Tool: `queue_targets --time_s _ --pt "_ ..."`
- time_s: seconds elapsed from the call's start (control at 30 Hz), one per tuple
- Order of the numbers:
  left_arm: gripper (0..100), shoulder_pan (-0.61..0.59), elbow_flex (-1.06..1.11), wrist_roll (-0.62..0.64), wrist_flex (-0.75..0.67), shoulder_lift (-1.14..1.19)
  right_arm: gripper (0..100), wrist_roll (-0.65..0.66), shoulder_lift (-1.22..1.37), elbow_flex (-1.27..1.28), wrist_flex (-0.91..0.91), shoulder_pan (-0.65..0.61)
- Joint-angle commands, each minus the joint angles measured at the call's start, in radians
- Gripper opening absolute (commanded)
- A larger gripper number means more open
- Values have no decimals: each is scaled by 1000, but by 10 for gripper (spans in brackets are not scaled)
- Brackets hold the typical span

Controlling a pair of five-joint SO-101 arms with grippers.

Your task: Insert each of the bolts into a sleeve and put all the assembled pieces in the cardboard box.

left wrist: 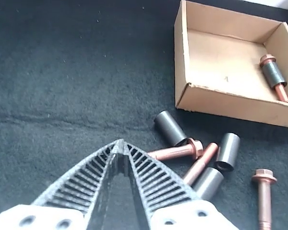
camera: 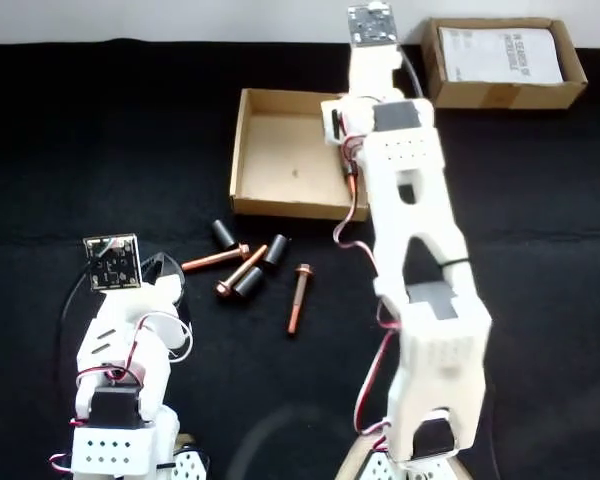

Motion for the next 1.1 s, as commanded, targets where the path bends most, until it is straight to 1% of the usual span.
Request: queue_targets --time_s 0.0,0.17,0.33,0.43,0.53,0.6,0.73,0.8,1.0,1.07 --pt "23 -8 18 -3 8 -15 7 11 90 -217 44 10" --pt "23 -4 18 -3 101 -15 7 12 246 -371 65 10" --pt "23 -7 18 -3 196 -15 7 32 351 -415 65 4" --pt "23 -7 18 -3 207 -15 7 77 394 -410 77 -8" --pt "23 -7 18 -3 207 -15 11 123 415 -415 133 -27" --pt "23 -7 18 -3 207 -15 40 158 418 -417 185 -41" --pt "23 -7 18 -3 212 -15 189 160 412 -418 255 -50" --pt "23 -7 18 -3 212 -15 236 160 398 -418 272 -50" --pt "23 -7 18 -3 213 -13 238 153 303 -418 340 -64" --pt "23 -7 18 -3 213 -13 238 89 251 -418 383 -81"
